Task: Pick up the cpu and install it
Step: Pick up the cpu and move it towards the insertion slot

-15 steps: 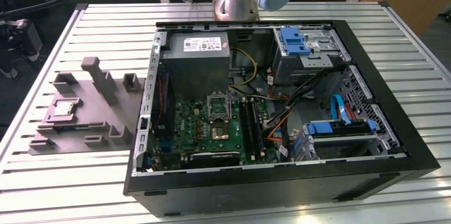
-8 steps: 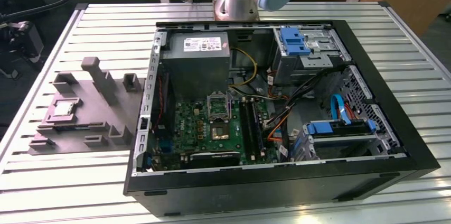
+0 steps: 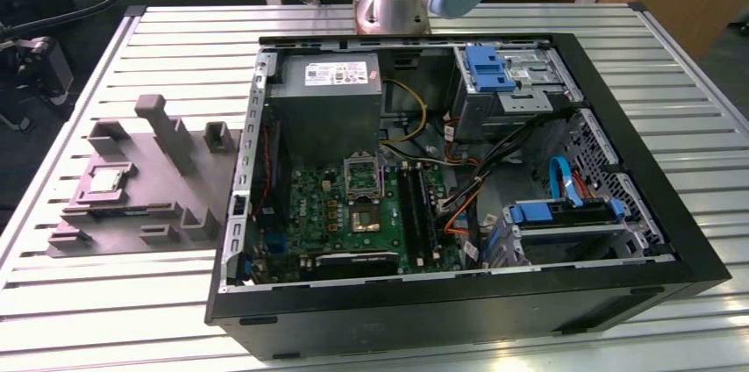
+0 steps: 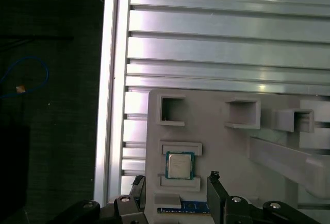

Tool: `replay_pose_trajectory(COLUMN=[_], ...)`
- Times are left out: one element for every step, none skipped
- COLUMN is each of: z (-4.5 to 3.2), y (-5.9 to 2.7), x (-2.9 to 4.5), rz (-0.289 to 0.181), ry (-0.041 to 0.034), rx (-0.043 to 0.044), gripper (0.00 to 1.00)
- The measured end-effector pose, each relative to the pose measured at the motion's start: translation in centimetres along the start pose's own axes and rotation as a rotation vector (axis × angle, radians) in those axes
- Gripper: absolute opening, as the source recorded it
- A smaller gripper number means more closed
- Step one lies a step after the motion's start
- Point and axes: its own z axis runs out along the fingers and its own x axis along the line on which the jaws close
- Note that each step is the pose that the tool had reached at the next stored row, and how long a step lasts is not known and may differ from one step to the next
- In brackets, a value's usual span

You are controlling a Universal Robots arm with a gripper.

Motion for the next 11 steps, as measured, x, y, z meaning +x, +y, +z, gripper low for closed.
replay_pose_trajectory(z=[0.03,0.07,0.11,0.15,0.2,0.27,0.34,0.4,0.45,0.53,0.64], y=[-0.04,-0.07,-0.09,-0.13,-0.17,-0.19,-0.2,-0.22,-0.22,-0.23,-0.24], x=[-0.01,-0.01,0.0,0.0,-0.01,-0.01,-0.03,-0.05,-0.06,-0.07,-0.11], rz=[0.0,0.0,0.0,0.0,0.0,0.0,0.0,0.0,0.001,0.002,0.003], ry=[0.0,0.0,-0.0001,-0.0001,-0.0001,-0.0001,0.0,0.0003,0.0005,0.0005,0.0004], rx=[-0.0001,-0.0001,0.0,0.0,0.0,0.0002,0.0016,0.0049,0.0124,0.0185,0.0188], gripper=[0.59,0.59,0.59,0.59,0.59,0.59,0.59,0.59,0.59,0.59,0.59])
